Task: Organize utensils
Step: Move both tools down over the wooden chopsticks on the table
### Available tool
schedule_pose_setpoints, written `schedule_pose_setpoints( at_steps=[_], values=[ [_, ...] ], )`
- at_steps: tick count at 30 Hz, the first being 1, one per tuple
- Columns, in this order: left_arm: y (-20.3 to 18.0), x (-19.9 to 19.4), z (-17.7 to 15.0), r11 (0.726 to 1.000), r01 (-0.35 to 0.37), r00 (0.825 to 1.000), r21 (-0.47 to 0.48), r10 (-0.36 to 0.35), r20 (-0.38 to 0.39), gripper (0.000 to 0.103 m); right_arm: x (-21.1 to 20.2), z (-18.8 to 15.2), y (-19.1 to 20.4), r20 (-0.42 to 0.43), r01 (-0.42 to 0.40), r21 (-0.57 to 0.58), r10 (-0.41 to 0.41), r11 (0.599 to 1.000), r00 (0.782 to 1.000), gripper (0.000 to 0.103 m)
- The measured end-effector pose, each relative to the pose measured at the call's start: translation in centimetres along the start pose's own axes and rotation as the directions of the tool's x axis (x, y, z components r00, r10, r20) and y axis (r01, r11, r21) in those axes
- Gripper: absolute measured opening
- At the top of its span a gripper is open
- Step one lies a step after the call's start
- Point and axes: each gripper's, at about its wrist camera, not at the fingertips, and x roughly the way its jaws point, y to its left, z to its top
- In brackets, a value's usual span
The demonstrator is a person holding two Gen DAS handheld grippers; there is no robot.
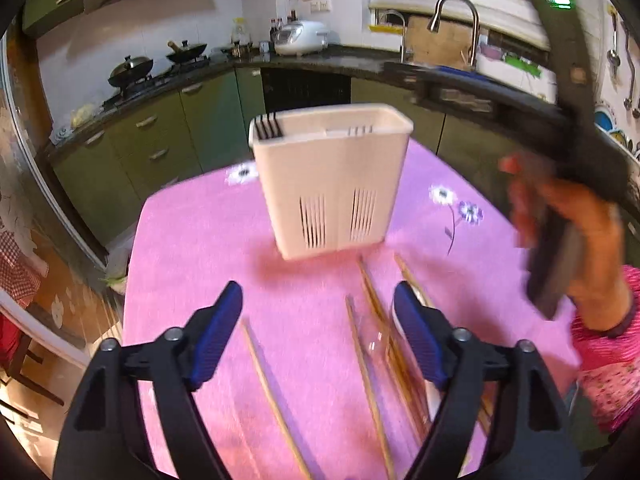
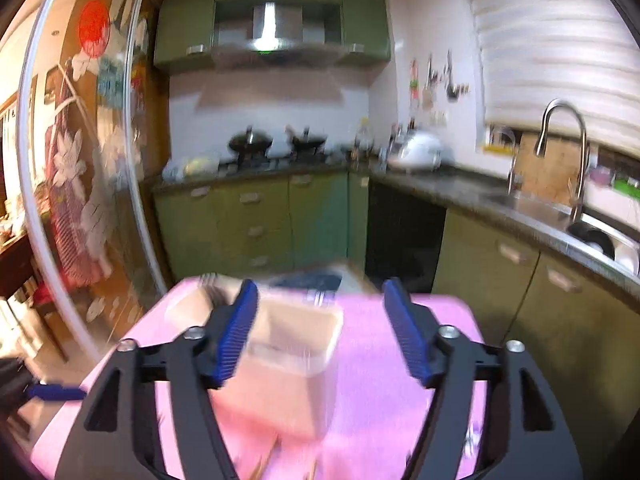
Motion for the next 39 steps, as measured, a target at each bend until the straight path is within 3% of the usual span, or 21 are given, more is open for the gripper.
schedule_pose_setpoints(
  at_steps=[4, 6, 8, 9, 11, 13, 16, 22, 29, 34, 37, 39],
  values=[
    [0.7, 0.6, -2.1, 1.000, -0.011, 0.998, -0.016, 0.010, -0.068, 0.080, -1.8, -2.9, -1.1, -0.193, 0.006, -0.005, -0.007, 1.000, 0.981, 0.071],
    [1.3, 1.1, -3.2, 0.999, -0.004, 0.995, -0.046, -0.001, -0.104, 0.080, -2.2, -5.2, -1.7, -0.322, -0.005, -0.005, 0.003, 1.000, 0.947, 0.070],
    [2.0, 1.9, -4.0, 0.996, 0.010, 0.990, -0.088, -0.022, -0.141, 0.076, -2.3, -7.6, -2.1, -0.413, -0.020, 0.006, 0.021, 1.000, 0.911, 0.058],
    [2.3, 2.3, -4.3, 0.993, 0.019, 0.987, -0.113, -0.036, -0.157, 0.073, -2.3, -9.3, -2.1, -0.470, -0.024, 0.003, 0.023, 1.000, 0.882, 0.052],
    [2.7, 3.0, -4.9, 0.989, 0.028, 0.982, -0.146, -0.055, -0.180, 0.069, -2.2, -11.1, -1.8, -0.521, -0.029, -0.008, 0.021, 1.000, 0.853, 0.045],
    [2.7, 3.7, -5.2, 0.986, 0.029, 0.980, -0.162, -0.061, -0.191, 0.062, -1.9, -12.3, -1.5, -0.543, -0.033, -0.011, 0.022, 0.999, 0.839, 0.038],
    [1.4, 4.7, -5.8, 0.986, 0.048, 0.974, -0.159, -0.082, -0.213, 0.054, -1.9, -13.1, -1.2, -0.551, -0.025, -0.005, 0.019, 1.000, 0.835, 0.035],
    [-2.2, 5.9, -6.9, 0.996, 0.063, 0.963, -0.065, -0.078, -0.257, 0.054, -1.7, -12.4, -1.2, -0.552, -0.036, 0.009, 0.035, 0.999, 0.833, 0.035],
    [-2.1, 7.7, -7.1, 0.997, 0.037, 0.955, -0.061, -0.054, -0.292, 0.045, -2.0, -12.1, -2.0, -0.546, -0.031, 0.013, 0.033, 0.999, 0.837, 0.035],
    [-2.7, 8.2, -7.1, 0.997, 0.050, 0.948, -0.061, -0.067, -0.312, 0.045, -1.4, -12.5, -2.3, -0.572, -0.032, 0.006, 0.030, 0.999, 0.820, 0.035],
    [-3.2, 8.5, -7.0, 0.999, 0.035, 0.952, -0.039, -0.045, -0.303, 0.046, -1.0, -12.5, -2.5, -0.582, -0.032, 0.005, 0.029, 0.999, 0.813, 0.035],
    [-3.0, 8.6, -6.8, 0.999, 0.025, 0.952, -0.039, -0.036, -0.303, 0.042, -0.6, -12.4, -2.3, -0.592, -0.042, 0.004, 0.037, 0.999, 0.805, 0.035]
  ],
)
